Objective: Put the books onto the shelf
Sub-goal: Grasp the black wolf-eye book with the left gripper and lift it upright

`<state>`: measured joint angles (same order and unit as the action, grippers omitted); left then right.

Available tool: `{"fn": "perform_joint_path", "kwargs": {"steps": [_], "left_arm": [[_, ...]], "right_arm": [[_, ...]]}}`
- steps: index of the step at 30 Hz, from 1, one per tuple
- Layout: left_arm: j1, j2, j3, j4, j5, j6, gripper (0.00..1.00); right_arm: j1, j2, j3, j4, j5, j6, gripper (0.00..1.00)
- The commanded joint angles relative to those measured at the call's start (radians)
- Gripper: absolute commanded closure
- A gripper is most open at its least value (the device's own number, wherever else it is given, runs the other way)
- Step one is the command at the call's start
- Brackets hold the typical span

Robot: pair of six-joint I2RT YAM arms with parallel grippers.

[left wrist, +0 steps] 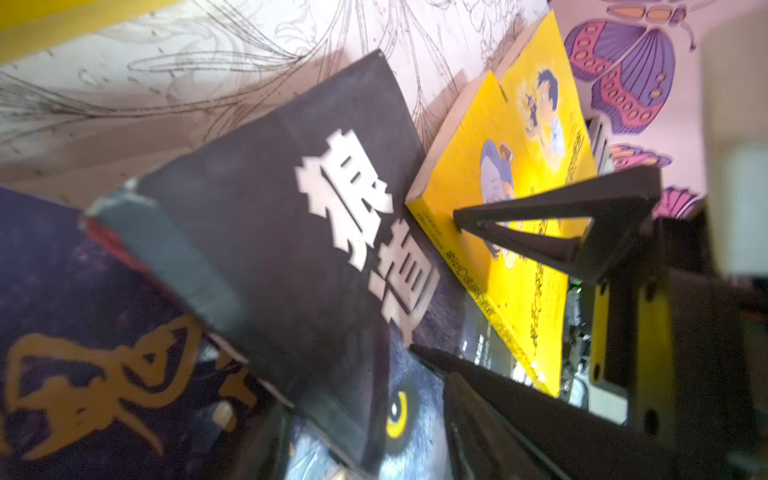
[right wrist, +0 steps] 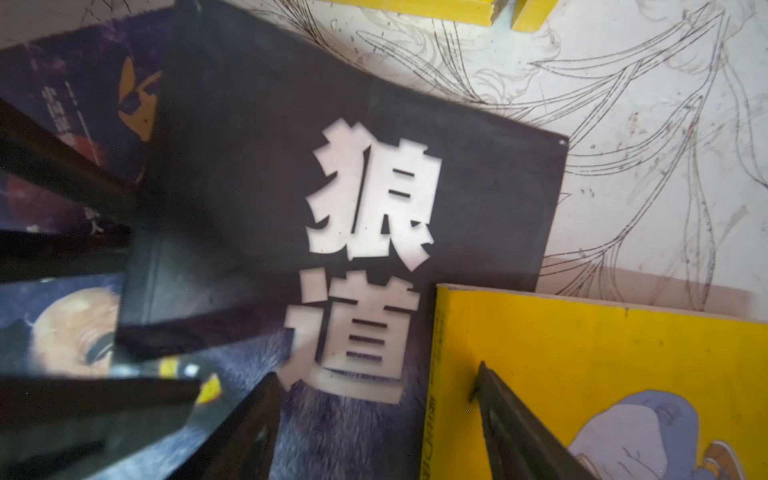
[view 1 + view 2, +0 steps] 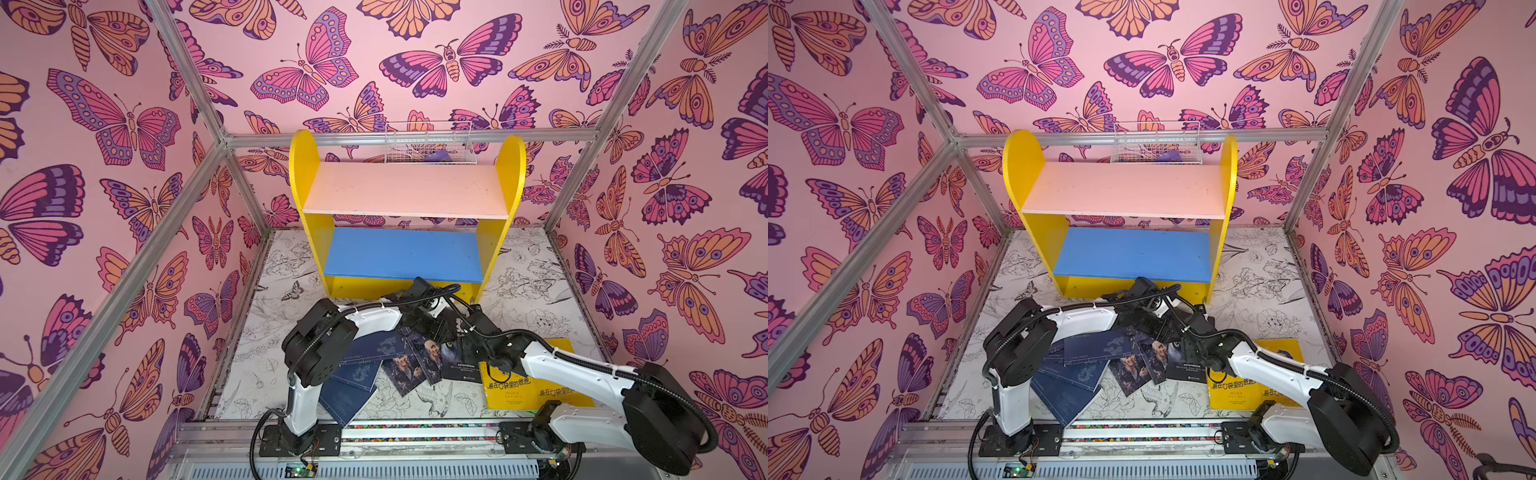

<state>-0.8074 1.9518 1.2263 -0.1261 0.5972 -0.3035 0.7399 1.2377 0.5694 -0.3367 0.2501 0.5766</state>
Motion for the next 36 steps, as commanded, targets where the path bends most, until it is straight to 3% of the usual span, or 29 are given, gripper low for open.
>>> {"fn": "perform_joint_path", "kwargs": {"steps": [1,5,11,18,27,31,36], "left_arm": [[-0.030,0.012,0.031,0.118,0.144,0.001,0.57],[-0.030,0.013,0.029,0.117,0.127,-0.003,0.80],[-0.027,-0.027,-0.002,0.117,0.051,-0.002,1.00],[0.038,-0.278,-0.170,0.157,-0.041,-0.063,1.00],[0.217,-0.728,-0.412,0.297,-0.020,-0.248,1.00],[0.254,-0.812,-0.448,0.335,-0.044,-0.293,1.00],[0.277,-0.798,-0.490,0.537,-0.066,-0.463,1.00]], "right_arm": [[0.012,0.021,-0.046,-0.074,-0.087,0.007,0.25],[0.013,0.010,-0.049,-0.077,-0.084,0.008,0.25],[0.013,-0.027,-0.060,-0.083,-0.071,0.013,0.25],[0.009,-0.156,-0.096,-0.098,0.009,0.046,0.24],[0.002,-0.347,-0.178,-0.045,0.090,0.073,0.24],[0.001,-0.371,-0.187,-0.041,0.110,0.078,0.24],[0.000,-0.365,-0.171,-0.045,0.102,0.058,0.24]]}}
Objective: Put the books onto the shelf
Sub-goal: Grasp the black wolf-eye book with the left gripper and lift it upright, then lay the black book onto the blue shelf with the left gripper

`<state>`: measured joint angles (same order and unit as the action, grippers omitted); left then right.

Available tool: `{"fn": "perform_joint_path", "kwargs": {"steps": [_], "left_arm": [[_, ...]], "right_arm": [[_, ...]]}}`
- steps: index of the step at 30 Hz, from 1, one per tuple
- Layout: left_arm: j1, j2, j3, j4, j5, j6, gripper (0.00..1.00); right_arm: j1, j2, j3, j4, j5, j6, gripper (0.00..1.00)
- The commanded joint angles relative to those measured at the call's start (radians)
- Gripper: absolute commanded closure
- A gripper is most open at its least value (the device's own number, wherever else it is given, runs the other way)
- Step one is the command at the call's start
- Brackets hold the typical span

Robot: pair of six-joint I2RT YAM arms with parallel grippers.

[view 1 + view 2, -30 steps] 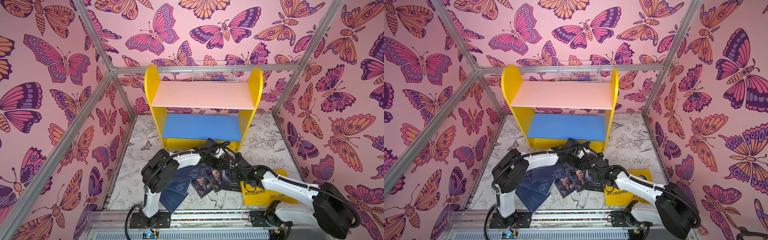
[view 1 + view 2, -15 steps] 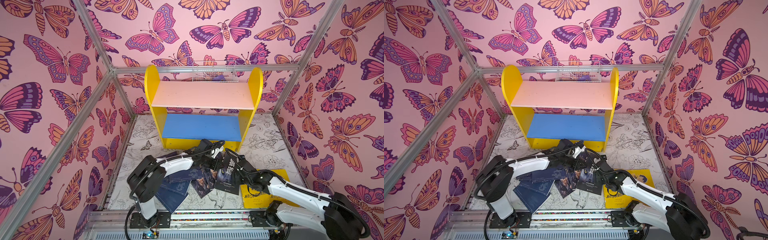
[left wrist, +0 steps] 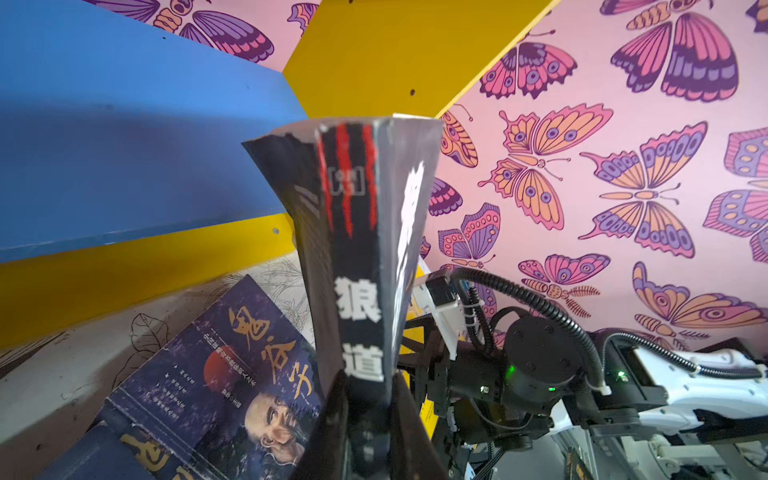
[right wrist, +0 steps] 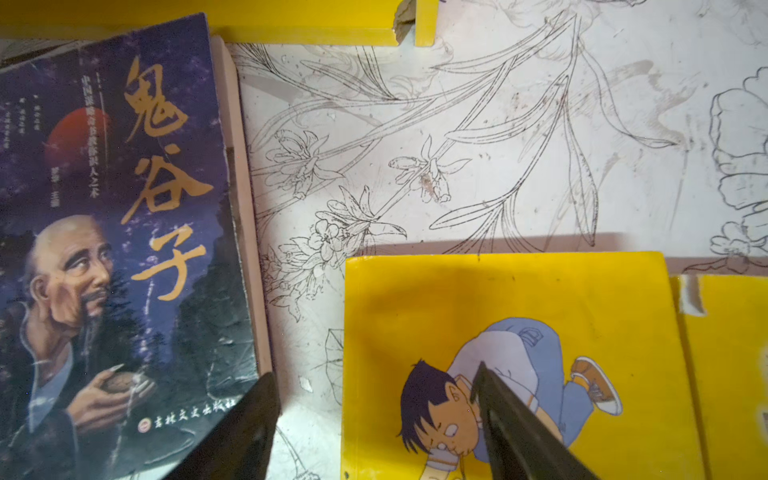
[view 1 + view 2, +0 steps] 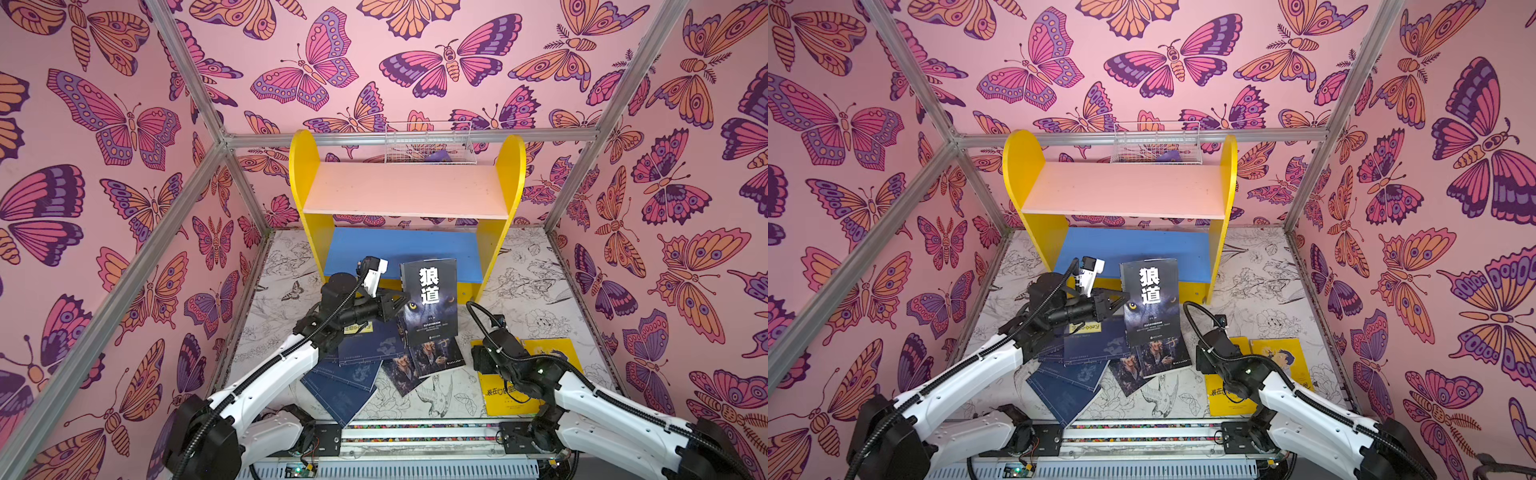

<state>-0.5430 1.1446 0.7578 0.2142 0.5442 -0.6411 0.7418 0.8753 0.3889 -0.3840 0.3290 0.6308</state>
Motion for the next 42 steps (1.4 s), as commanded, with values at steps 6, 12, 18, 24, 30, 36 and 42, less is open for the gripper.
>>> {"fn": "perform_joint_path", "kwargs": {"steps": [6,12,18,24,30,36,42], "left_arm": [[0.018,0.117,0.022,0.547,-0.158,-0.336,1.00],[0.022,0.309,0.109,0.809,-0.341,-0.521,1.00],[-0.003,0.456,0.168,0.794,-0.504,-0.618,1.00],[-0.096,0.576,0.194,0.607,-0.759,-0.795,1.00],[-0.177,0.611,0.269,0.346,-0.888,-0.882,1.00],[-0.236,0.662,0.369,0.146,-0.890,-0.959,1.00],[-0.265,0.728,0.452,0.104,-0.828,-0.955,1.00]], "right_arm": [[-0.001,-0.005,0.024,0.011,-0.028,-0.015,0.24],[-0.002,-0.037,0.030,-0.014,-0.035,-0.028,0.23],[-0.002,-0.085,0.005,-0.029,-0.035,-0.019,0.23],[-0.002,-0.084,-0.002,-0.024,-0.030,-0.020,0.23],[-0.001,-0.080,0.005,-0.024,-0.042,-0.023,0.23],[-0.002,-0.090,0.003,-0.024,-0.046,-0.022,0.23],[-0.002,-0.084,0.025,-0.027,-0.065,-0.037,0.23]]}}
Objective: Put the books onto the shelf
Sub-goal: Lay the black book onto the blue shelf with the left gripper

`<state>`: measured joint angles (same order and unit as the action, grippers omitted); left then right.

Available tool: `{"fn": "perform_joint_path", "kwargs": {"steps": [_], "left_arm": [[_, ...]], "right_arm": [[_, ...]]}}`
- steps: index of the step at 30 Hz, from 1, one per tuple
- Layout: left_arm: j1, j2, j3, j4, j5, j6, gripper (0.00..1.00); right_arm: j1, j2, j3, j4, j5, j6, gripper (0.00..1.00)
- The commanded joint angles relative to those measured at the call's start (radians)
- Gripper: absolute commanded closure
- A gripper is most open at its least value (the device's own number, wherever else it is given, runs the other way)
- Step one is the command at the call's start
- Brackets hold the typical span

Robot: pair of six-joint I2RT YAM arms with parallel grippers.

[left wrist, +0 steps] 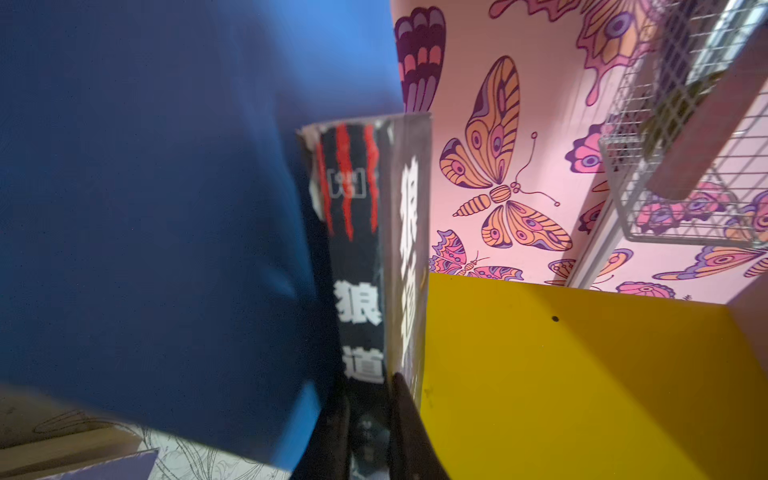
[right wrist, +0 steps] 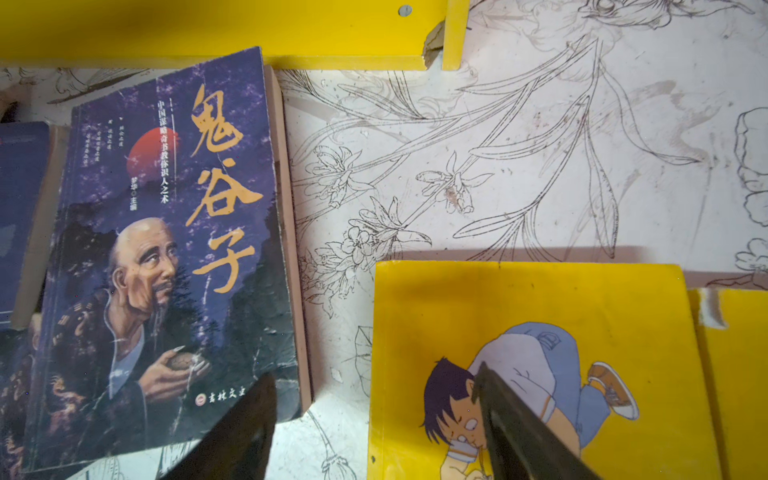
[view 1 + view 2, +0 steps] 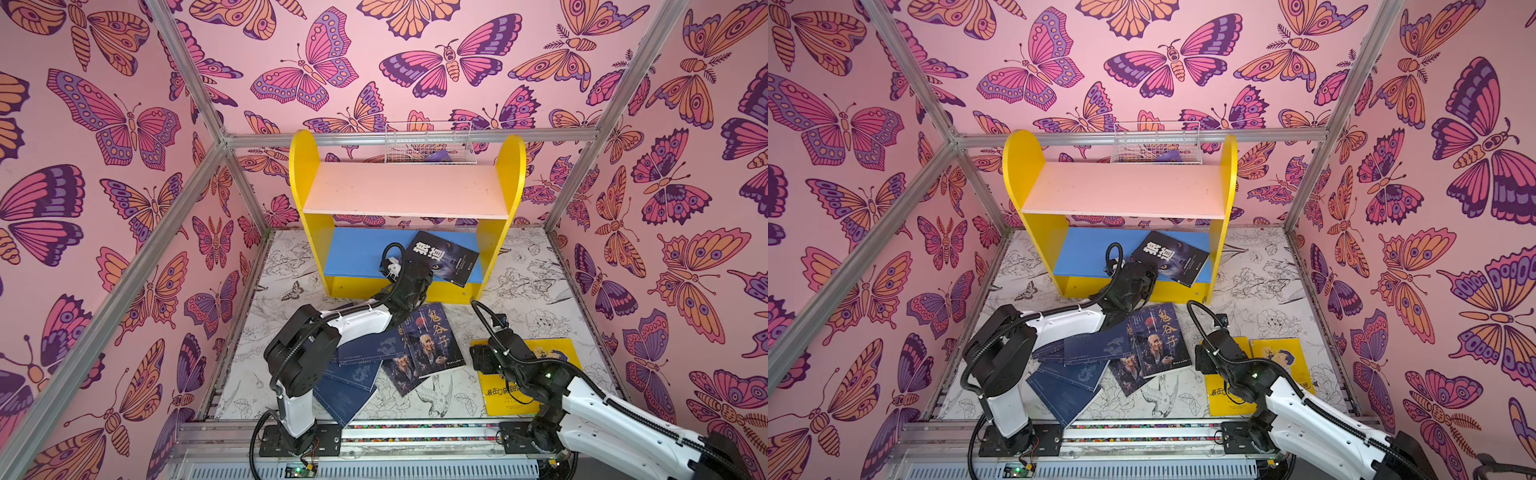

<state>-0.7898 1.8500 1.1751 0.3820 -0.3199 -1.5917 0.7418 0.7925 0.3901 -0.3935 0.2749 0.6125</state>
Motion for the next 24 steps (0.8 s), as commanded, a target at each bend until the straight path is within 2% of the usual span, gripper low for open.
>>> {"fn": "perform_joint_path", "kwargs": {"steps": [1,2,4,8,9,10,12,18,22,24], "left_arm": [[-0.028,0.023,0.049,-0.078,0.039,0.019,0.98],[-0.035,0.022,0.062,-0.093,0.046,0.044,0.88],[-0.042,0.013,0.085,-0.142,0.061,0.094,0.78],[-0.029,-0.077,0.063,-0.232,0.043,0.230,0.29],[-0.022,-0.110,0.056,-0.275,0.039,0.267,0.20],[-0.015,-0.140,0.049,-0.317,0.033,0.295,0.16],[-0.003,-0.218,0.011,-0.407,-0.007,0.344,0.11],[0.039,-0.498,-0.230,-0.580,-0.173,0.387,0.09],[0.065,-0.679,-0.396,-0.696,-0.270,0.322,0.10],[0.083,-0.742,-0.474,-0.750,-0.277,0.272,0.10]], "right_arm": [[-0.001,0.001,0.027,-0.018,-0.009,-0.019,0.23],[-0.002,0.003,0.029,-0.016,-0.012,-0.020,0.23],[-0.001,0.008,0.041,-0.010,-0.020,-0.029,0.23],[-0.001,0.031,0.090,-0.001,-0.054,-0.055,0.23],[-0.002,0.043,0.111,-0.005,-0.059,-0.064,0.23],[-0.002,0.058,0.131,-0.009,-0.062,-0.077,0.23],[-0.001,0.108,0.197,-0.030,-0.072,-0.119,0.25],[0.008,0.371,0.489,-0.227,-0.053,-0.267,0.30],[0.008,0.521,0.655,-0.294,-0.058,-0.307,0.33],[0.006,0.590,0.732,-0.311,-0.040,-0.298,0.34]]}}
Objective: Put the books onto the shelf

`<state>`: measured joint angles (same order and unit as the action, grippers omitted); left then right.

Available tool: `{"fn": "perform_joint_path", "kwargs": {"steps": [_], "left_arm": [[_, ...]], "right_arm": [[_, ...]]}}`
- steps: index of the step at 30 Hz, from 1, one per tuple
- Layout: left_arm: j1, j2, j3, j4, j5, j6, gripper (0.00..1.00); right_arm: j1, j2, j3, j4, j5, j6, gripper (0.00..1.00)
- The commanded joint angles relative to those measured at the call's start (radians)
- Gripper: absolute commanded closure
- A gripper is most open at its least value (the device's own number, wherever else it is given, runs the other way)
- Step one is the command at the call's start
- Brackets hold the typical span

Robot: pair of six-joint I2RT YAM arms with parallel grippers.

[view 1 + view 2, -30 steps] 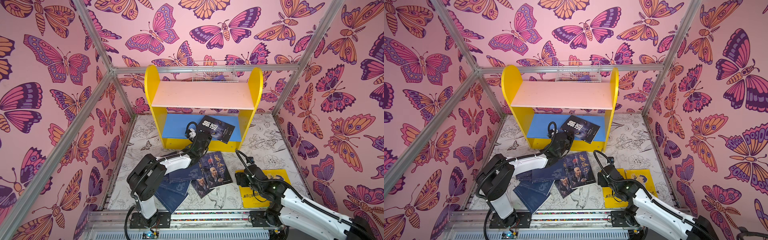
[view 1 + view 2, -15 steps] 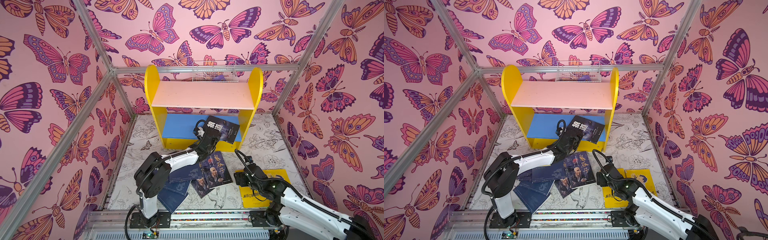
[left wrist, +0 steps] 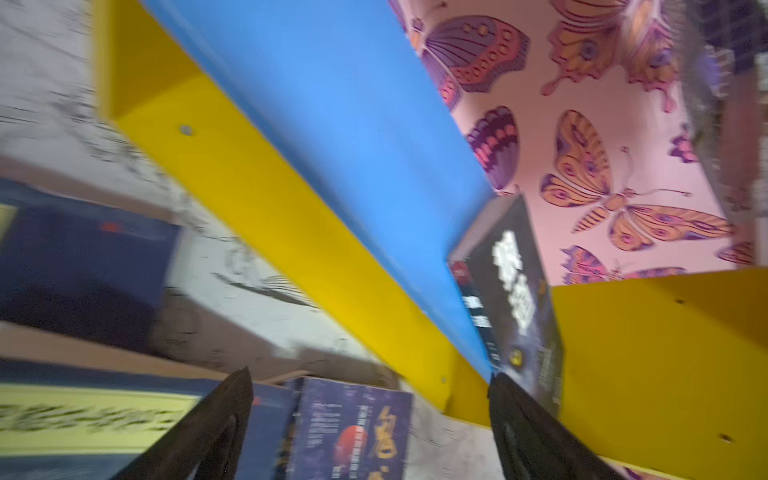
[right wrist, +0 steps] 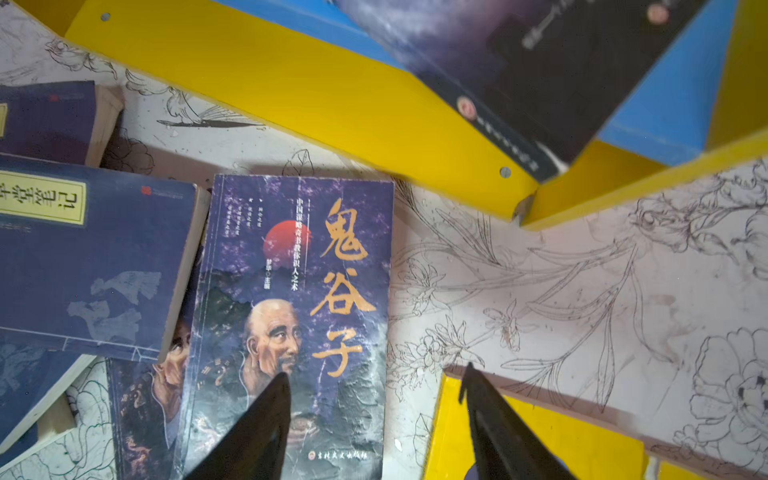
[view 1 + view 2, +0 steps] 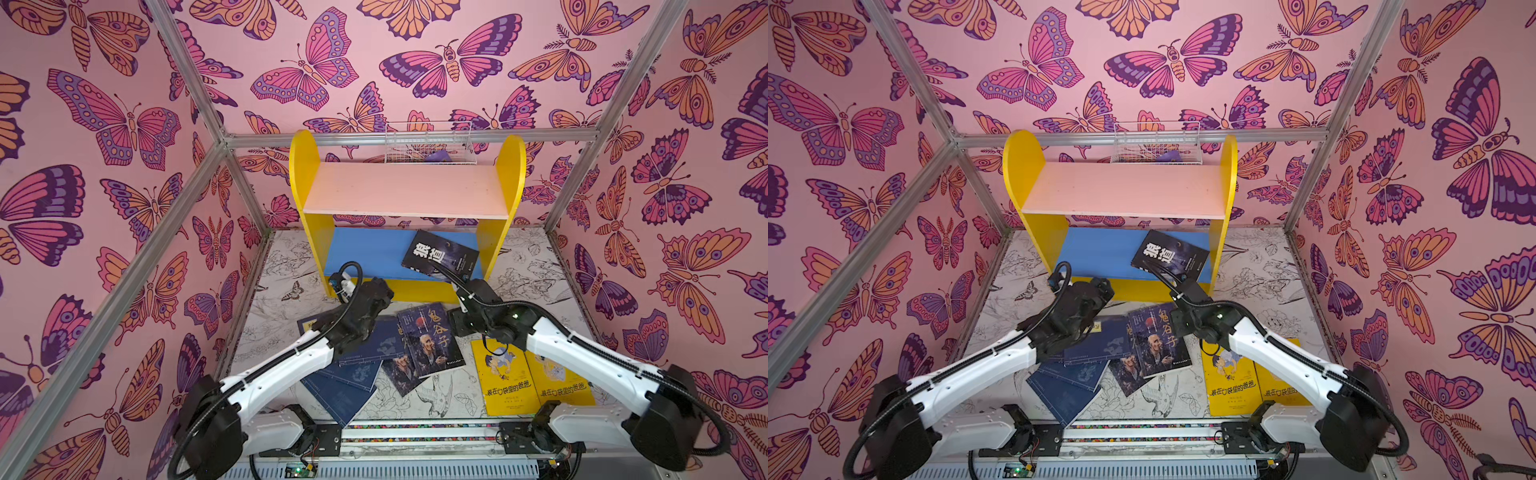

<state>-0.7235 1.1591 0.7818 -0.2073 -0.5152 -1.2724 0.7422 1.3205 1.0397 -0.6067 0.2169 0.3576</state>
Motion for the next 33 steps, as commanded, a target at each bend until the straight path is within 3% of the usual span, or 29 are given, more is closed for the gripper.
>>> {"fn": "perform_joint_path", "kwargs": {"steps": [1,5,12,18,22,28,33], "left_arm": [[0.023,-0.069,-0.106,-0.181,-0.082,-0.067,0.10],[0.045,-0.113,-0.180,-0.232,-0.071,-0.124,0.11],[0.061,-0.113,-0.158,-0.237,-0.076,-0.085,0.11],[0.064,-0.113,-0.166,-0.235,-0.064,-0.090,0.12],[0.064,-0.097,-0.133,-0.190,-0.029,-0.007,0.10],[0.103,-0.009,-0.049,0.122,0.215,0.258,0.08],[0.136,0.165,0.061,0.387,0.380,0.390,0.08]], "right_arm": [[0.006,0.091,0.111,-0.100,0.019,-0.050,0.35],[-0.026,0.193,0.209,-0.106,-0.015,-0.055,0.36],[-0.155,0.297,0.289,-0.084,-0.106,-0.034,0.36],[-0.254,0.302,0.320,-0.081,-0.009,-0.010,0.35],[-0.258,0.274,0.305,-0.025,0.004,-0.012,0.34],[-0.252,0.168,0.209,0.084,-0.163,-0.002,0.34],[-0.204,0.011,0.037,0.155,-0.199,0.028,0.35]]}}
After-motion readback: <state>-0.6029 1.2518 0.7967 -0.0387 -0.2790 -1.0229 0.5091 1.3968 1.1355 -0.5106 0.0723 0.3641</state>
